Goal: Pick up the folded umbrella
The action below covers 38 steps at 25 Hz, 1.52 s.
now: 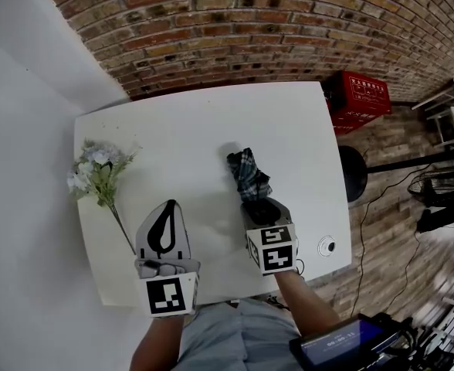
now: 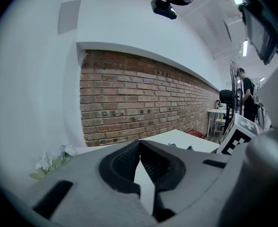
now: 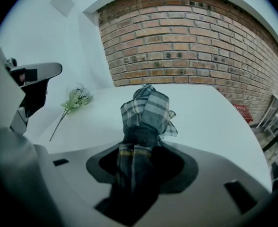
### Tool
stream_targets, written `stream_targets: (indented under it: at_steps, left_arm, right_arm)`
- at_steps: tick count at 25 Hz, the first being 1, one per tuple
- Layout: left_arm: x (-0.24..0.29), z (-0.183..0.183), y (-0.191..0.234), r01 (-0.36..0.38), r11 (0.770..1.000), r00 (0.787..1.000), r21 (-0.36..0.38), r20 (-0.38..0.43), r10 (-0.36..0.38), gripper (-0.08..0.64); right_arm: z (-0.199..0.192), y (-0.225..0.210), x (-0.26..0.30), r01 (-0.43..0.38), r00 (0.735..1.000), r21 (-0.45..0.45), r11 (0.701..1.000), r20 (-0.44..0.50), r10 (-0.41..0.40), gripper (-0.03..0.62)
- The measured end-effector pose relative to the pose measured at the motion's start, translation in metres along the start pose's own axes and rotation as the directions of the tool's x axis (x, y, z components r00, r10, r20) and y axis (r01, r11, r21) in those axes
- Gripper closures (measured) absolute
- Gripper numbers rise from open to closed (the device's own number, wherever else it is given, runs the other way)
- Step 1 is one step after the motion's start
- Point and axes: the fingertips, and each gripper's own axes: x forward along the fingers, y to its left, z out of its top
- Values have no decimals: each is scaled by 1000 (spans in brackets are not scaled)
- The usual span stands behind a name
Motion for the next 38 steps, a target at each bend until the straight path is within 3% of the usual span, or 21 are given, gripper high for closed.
stream_targets:
  at_steps: [19,38]
  left_arm:
    - [-21,23,-24,3,1000,999,16,44,-4,552]
    - [-59,55,-48,-1,998,993,57,121,-6,552]
  right_arm:
    - [41,1,-49,-19,987,-15,1000,158,21,400]
    - [82,14,-121,-36,937,-44,998,345,49,400]
